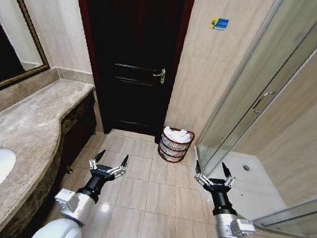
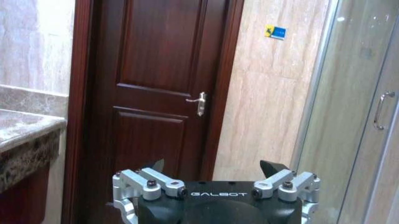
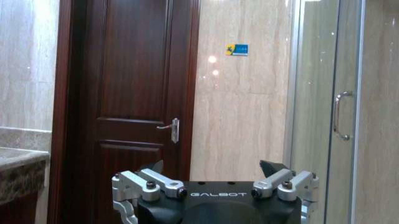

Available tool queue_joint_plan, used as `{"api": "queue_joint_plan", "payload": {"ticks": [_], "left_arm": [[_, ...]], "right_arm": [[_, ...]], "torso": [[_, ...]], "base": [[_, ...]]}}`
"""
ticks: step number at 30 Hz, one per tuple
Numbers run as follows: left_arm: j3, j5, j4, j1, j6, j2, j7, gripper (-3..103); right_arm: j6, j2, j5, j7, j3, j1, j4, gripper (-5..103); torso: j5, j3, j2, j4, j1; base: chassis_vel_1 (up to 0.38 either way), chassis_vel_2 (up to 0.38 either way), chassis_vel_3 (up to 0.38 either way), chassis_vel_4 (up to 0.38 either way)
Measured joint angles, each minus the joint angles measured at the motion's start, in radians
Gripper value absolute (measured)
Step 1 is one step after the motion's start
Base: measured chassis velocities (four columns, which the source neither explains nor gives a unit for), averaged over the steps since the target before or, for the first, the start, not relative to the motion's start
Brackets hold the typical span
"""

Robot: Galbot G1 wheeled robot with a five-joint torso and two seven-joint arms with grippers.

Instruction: Discard the used towel into the hamper.

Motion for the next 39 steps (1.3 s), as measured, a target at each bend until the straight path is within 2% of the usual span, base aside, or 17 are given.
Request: {"api": "queue_joint_plan", "payload": {"ticks": [39], "left_arm": [[0.0,0.0,0.0,0.0,0.0,0.0,0.0,100]], "right_arm": [[0.0,0.0,0.0,0.0,0.0,0.0,0.0,100]], "torso": [[0.0,0.0,0.0,0.0,0.0]], "base": [[0.001,0.0,-0.001,0.0]]}}
